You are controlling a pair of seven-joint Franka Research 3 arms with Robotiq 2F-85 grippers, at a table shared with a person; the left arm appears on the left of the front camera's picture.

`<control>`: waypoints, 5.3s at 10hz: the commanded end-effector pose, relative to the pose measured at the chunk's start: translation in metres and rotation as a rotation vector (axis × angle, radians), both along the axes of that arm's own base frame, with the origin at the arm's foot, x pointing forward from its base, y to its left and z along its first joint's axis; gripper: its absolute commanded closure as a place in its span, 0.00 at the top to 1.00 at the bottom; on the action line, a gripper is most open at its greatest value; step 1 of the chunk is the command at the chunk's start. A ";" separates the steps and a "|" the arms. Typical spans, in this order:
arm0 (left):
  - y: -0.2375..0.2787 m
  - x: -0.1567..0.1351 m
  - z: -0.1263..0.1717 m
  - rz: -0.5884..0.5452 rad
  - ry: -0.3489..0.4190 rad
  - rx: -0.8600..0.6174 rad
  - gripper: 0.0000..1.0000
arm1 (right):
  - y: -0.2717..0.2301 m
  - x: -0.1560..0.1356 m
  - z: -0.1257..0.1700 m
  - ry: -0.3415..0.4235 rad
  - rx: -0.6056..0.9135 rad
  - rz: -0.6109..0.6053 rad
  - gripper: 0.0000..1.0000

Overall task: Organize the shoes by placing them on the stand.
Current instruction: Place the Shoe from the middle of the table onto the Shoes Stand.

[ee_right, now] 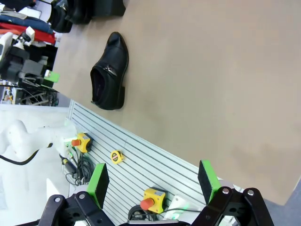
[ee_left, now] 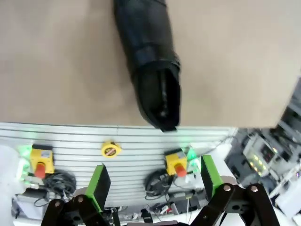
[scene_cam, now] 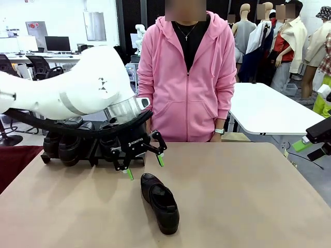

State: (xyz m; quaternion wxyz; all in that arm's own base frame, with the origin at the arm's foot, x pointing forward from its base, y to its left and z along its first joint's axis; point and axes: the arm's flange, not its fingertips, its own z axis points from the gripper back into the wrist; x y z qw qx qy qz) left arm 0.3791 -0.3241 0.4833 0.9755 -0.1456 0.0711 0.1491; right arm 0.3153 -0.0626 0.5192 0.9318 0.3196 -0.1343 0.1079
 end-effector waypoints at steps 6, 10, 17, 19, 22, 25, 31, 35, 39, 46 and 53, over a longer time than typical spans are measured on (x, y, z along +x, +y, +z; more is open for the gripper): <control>-0.036 -0.020 -0.081 -0.049 -0.054 0.142 1.00 | 0.002 0.000 0.001 -0.003 0.003 0.011 1.00; -0.046 -0.030 -0.126 -0.162 0.016 0.196 1.00 | 0.002 0.000 0.001 -0.003 0.003 0.011 1.00; -0.042 -0.011 -0.135 -0.118 -0.194 0.213 0.00 | 0.002 0.000 0.001 -0.003 0.003 0.011 1.00; -0.042 -0.010 -0.135 -0.116 -0.203 0.211 0.00 | 0.002 0.000 0.001 -0.003 0.003 0.011 1.00; -0.045 -0.010 -0.136 -0.146 -0.196 0.196 0.00 | 0.002 0.000 0.001 -0.003 0.003 0.011 1.00; -0.040 -0.008 -0.129 -0.141 -0.203 0.166 0.00 | 0.002 0.000 0.001 -0.003 0.003 0.011 1.00; 0.045 -0.033 0.004 -0.344 -0.505 0.129 0.00 | 0.002 0.000 0.001 -0.003 0.003 0.011 1.00; 0.038 -0.029 0.019 -0.334 -0.504 0.163 0.00 | 0.002 0.000 0.001 -0.003 0.003 0.011 1.00; 0.053 0.013 0.019 -0.300 -0.515 0.137 0.00 | 0.002 0.000 0.001 -0.003 0.003 0.011 1.00; 0.068 0.207 -0.022 -0.075 -0.648 0.282 0.00 | 0.002 0.000 0.001 -0.003 0.003 0.011 1.00; 0.067 0.228 -0.044 -0.099 -0.637 0.334 0.94 | 0.002 0.000 0.001 -0.003 0.003 0.011 1.00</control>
